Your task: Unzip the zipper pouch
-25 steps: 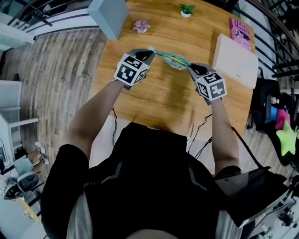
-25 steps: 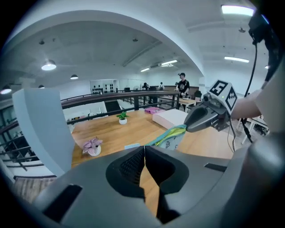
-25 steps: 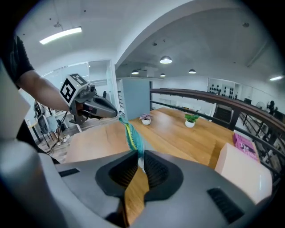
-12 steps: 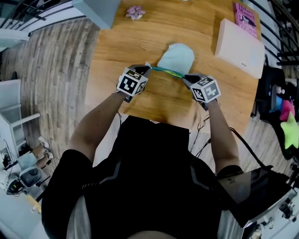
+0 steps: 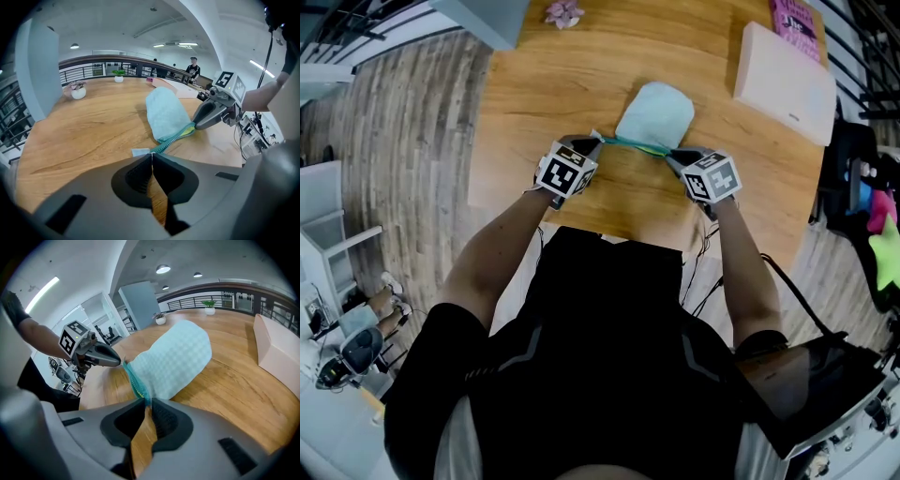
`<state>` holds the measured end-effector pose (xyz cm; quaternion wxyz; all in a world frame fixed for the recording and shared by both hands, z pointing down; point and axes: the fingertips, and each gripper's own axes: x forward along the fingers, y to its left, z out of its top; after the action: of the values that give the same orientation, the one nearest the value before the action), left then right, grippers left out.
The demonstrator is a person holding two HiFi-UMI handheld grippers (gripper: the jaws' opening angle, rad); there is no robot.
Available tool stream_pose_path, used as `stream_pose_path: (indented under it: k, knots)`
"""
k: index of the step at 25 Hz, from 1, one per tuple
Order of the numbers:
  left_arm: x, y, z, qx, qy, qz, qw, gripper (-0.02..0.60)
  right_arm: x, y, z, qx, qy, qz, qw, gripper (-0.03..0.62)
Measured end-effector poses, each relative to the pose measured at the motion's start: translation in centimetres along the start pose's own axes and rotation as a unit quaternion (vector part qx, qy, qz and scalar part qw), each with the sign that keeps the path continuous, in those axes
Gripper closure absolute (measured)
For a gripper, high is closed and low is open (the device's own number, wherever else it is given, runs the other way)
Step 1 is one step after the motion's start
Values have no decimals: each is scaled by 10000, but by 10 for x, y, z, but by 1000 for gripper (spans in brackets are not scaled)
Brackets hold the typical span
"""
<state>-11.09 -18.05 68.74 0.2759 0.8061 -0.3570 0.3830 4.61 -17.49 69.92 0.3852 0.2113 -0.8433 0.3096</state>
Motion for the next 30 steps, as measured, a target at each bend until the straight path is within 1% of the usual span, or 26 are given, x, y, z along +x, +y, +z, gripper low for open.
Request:
stream_pose_path:
  k: [3, 6, 8, 13, 16, 18, 20, 21, 23, 25, 27, 30]
  knots:
    - [1, 0, -1, -31, 1, -46, 10000, 549, 0, -2, 0, 21, -27, -66, 10000, 536]
    - [0, -2, -2, 104, 23, -5, 9999, 548, -1, 0, 0, -128, -25, -140, 9998, 528]
    - [-3, -4, -1, 145, -57, 12, 9999, 548, -4, 2, -2, -188, -2, -234, 9995, 519]
    - [-23, -10, 30, -9, -686, -140, 9975, 546, -28, 4, 8, -151, -187, -403, 9989, 511]
    - [-44, -15, 50, 21, -1066, -161, 9942, 547, -49, 11, 17, -241, -342, -484, 9979, 507]
    - [-61, -20, 69, 85, -1384, -176, 9902, 546, -70, 16, 28, -313, -539, -551, 9965, 507]
    - [-81, -23, 95, 164, -1804, -153, 9833, 546, -94, 17, 45, -378, -836, -651, 9937, 507]
    - [-94, -23, 109, 173, -2076, -99, 9780, 546, -107, 18, 54, -423, -1000, -731, 9914, 507]
    - [-123, -20, 135, 67, -2650, 45, 9642, 548, -135, 17, 71, -543, -1354, -1009, 9841, 514]
    - [-149, -18, 158, -86, -3075, 133, 9514, 546, -165, 15, 88, -624, -1705, -1308, 9747, 525]
    - [-173, -17, 178, -72, -3375, 191, 9411, 548, -194, 17, 106, -656, -2044, -1468, 9656, 525]
    - [-207, -17, 199, 147, -3665, 376, 9296, 548, -237, 29, 132, -765, -2543, -1642, 9500, 525]
